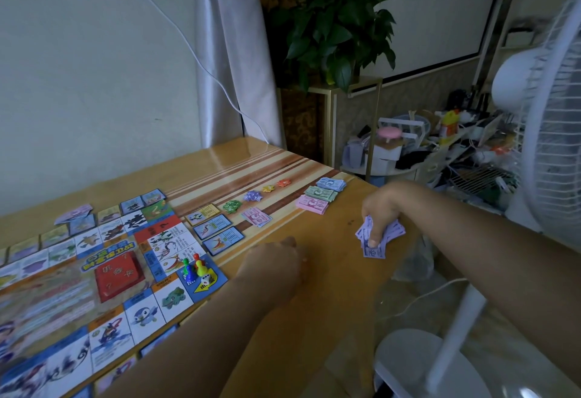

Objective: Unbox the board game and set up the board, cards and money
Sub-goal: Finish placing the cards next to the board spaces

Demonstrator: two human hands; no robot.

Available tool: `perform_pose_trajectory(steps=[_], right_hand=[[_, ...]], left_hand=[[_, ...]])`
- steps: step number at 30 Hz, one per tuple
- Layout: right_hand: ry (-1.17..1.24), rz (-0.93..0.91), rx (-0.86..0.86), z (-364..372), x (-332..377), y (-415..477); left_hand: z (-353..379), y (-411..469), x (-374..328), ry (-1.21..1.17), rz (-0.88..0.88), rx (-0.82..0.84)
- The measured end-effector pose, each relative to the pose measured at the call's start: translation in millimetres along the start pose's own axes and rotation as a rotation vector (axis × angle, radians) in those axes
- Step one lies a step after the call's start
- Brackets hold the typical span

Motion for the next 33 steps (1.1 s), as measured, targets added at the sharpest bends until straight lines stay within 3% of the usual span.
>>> perform_pose_trajectory(steps=[11,13,15,18,20,23,30,33], right_hand=[[0.239,-0.147,-0.079,9.5,-4.6,-2.4],[0.378,-0.21,-0.145,2.1,-5.9,-12.5],[0.653,-0.275,-0.273,-14.5,-9.3,-25.9],[0.958,-0.352,-0.396,-25.8,1.0,-43.9],[0.956,-0.449,-0.386,-15.8,30.7,-52.7],[0.976,-0.545,-0.296,12.3,66.6,-53.8],[0.925,-0.438,-0.331,35.3,61.3,-57.5],[1.02,-0.416,-0.341,36.0,59.7,-59.9]], left_hand=[[0.2,0.2,1.3,-0.017,0.022,-0.051],[-0.9,-1.5,2.5,-0.054,0.019,-0.06],[-3.8,-4.7,8.6,-0.189,-0.008,-0.125],[-11.7,-13.6,18.9,-0.59,-0.065,-0.349],[-16.9,-17.1,14.0,-0.751,-0.024,-0.455],[-16.0,-17.0,4.0,-0.765,0.013,-0.49],[3.3,-0.2,-9.3,-0.69,-0.04,-0.427],[3.8,8.2,-14.6,-0.685,-0.052,-0.418]])
Point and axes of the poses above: each hand's wrist, its own y-axis towards the middle knuckle, its own z-axis out of the palm, x = y × z, the point moved 6 cm from there along y, towards the middle knuckle, and after that the axes turned 14 degrees about z, right-handed, at the moved point
